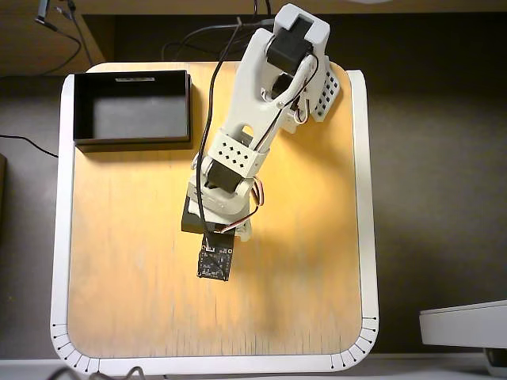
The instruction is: Grasp a lego block and put it in the bin.
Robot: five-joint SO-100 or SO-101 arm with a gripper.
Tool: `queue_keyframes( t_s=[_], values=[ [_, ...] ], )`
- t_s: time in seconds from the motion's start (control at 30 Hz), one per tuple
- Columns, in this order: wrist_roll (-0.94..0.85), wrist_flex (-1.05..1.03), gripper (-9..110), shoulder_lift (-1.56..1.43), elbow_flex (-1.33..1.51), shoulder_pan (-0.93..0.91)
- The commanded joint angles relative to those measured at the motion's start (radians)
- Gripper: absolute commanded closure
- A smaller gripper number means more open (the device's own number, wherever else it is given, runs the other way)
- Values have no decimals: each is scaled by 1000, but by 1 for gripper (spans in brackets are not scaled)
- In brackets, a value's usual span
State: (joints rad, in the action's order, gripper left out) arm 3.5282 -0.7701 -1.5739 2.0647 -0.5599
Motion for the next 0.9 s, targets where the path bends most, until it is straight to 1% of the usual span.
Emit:
queue_keyframes(
  t_s=[0.0,0.23,0.57,0.73,0.8,0.87],
  values=[
    [8,23,77,-2,-118,-14],
    [18,23,78,20,-118,-12],
    [20,23,98,40,-117,-20],
    [21,23,98,43,-115,-26],
    [21,23,101,43,-114,-29],
    [23,21,101,41,-114,-32]
  ],
)
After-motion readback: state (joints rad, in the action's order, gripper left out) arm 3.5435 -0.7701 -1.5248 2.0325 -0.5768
